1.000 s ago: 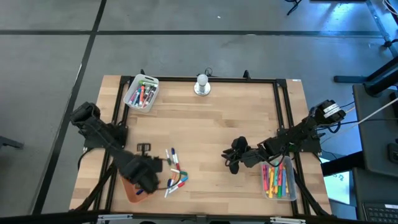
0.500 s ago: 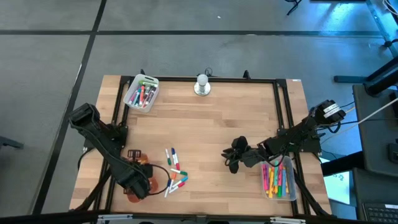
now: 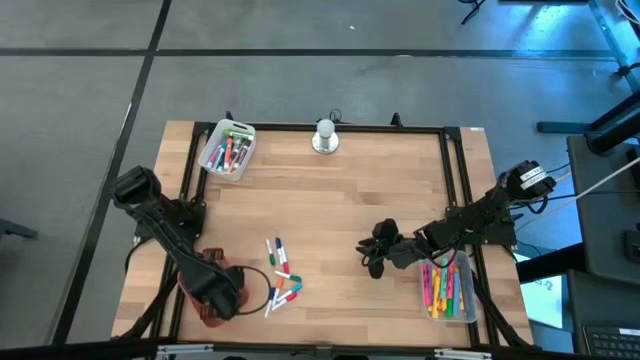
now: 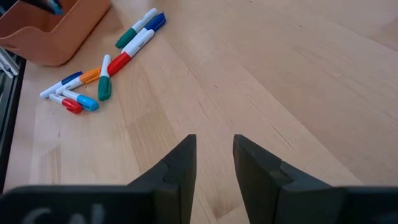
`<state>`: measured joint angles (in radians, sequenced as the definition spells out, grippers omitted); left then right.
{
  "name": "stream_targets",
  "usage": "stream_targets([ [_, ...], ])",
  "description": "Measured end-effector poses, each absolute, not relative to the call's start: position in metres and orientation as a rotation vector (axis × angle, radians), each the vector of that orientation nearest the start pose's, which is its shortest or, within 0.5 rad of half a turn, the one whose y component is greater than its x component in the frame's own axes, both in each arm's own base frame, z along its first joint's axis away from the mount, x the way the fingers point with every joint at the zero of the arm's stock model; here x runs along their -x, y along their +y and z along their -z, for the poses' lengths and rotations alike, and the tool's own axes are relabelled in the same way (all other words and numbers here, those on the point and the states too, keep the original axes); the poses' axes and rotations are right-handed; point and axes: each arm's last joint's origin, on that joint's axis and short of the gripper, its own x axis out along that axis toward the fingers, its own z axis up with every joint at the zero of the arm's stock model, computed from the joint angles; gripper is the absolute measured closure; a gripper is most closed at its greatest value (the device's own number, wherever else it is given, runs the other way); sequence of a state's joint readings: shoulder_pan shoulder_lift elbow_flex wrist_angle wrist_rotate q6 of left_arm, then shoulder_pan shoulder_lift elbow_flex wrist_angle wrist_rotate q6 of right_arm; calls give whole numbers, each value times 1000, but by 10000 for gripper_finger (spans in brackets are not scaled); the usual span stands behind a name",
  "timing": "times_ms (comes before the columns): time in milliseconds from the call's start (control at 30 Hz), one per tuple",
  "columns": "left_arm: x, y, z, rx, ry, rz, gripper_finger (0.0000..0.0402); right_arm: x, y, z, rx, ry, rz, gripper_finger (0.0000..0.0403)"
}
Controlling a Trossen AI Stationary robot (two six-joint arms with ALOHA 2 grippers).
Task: Pick & Place Markers
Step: Put the light blue and white highlighter pen into the orange bin, then put the green and white highlighter pen into the orange bin
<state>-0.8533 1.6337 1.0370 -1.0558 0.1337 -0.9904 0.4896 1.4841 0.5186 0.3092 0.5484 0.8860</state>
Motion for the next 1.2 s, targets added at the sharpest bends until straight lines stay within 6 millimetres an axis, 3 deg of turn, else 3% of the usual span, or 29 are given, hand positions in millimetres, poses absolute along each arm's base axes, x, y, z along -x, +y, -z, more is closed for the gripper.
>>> stream_targets([
  [333, -190, -186, -193, 140, 1739, -101, 292, -236, 108, -143, -537, 493, 301, 296],
  [567, -193, -190, -241, 130, 1796, -145, 273, -237, 108, -143, -559, 477, 315, 296],
  [667, -195, -194, -265, 39, 1665, -185, 273, -236, 108, -143, -560, 486, 304, 296],
  [767, -202, -195, -276, -99, 1403, -263, 276, -236, 108, -143, -559, 488, 303, 296],
  [867, -210, -194, -278, -172, 1198, -332, 279, -236, 108, -143, -561, 488, 304, 296],
  [1067, -228, -184, -279, -238, 1099, -348, 277, -236, 108, -143, -560, 485, 309, 296],
  [1200, -251, -169, -272, -245, 925, -460, 277, -236, 108, -143, -557, 484, 310, 296],
])
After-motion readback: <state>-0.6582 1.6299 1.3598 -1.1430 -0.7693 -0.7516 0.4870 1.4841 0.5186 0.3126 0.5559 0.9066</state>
